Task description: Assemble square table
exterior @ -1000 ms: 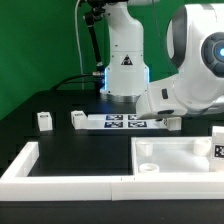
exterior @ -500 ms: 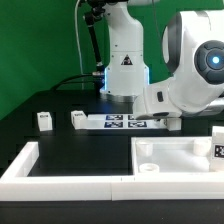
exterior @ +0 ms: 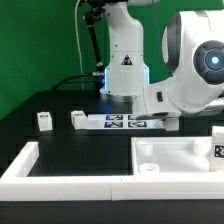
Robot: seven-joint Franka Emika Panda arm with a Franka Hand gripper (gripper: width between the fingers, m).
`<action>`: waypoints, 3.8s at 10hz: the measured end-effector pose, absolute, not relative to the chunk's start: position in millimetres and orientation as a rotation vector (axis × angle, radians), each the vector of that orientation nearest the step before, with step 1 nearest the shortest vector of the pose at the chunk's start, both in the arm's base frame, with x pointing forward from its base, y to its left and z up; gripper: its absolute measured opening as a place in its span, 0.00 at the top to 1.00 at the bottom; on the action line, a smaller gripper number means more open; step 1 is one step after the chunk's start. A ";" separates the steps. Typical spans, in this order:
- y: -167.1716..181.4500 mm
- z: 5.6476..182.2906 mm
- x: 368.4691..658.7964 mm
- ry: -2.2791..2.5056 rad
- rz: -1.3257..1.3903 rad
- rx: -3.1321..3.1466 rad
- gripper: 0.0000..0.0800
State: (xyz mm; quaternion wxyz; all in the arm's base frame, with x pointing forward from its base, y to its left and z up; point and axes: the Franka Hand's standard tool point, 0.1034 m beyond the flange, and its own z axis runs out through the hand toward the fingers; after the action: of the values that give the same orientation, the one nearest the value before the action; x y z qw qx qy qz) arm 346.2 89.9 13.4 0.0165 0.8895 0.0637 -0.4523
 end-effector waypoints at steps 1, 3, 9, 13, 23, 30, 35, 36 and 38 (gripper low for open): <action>89.9 13.4 346.2 0.198 -1.406 2.765 0.64; 92.1 39.3 372.9 0.238 -1.385 2.801 0.64; 75.3 97.6 425.1 0.263 -1.116 2.965 0.64; 67.0 132.6 493.7 0.331 -0.613 3.135 0.64; 35.7 150.5 591.3 0.197 0.418 3.198 0.64; -13.4 141.3 602.2 0.173 0.881 2.887 0.64; -7.4 127.3 600.3 0.164 0.836 2.934 0.64; 6.4 127.4 601.9 0.150 0.834 2.958 0.64; 17.4 128.3 604.9 0.156 0.819 2.980 0.64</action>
Offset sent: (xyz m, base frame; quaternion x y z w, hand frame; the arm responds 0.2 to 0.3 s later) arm 0.0909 0.0034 0.0958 0.0262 0.1116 -0.0793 0.9902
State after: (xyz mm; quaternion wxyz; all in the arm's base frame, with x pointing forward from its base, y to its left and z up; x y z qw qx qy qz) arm 604.9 17.4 128.3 0.0235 0.9627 0.0504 0.2647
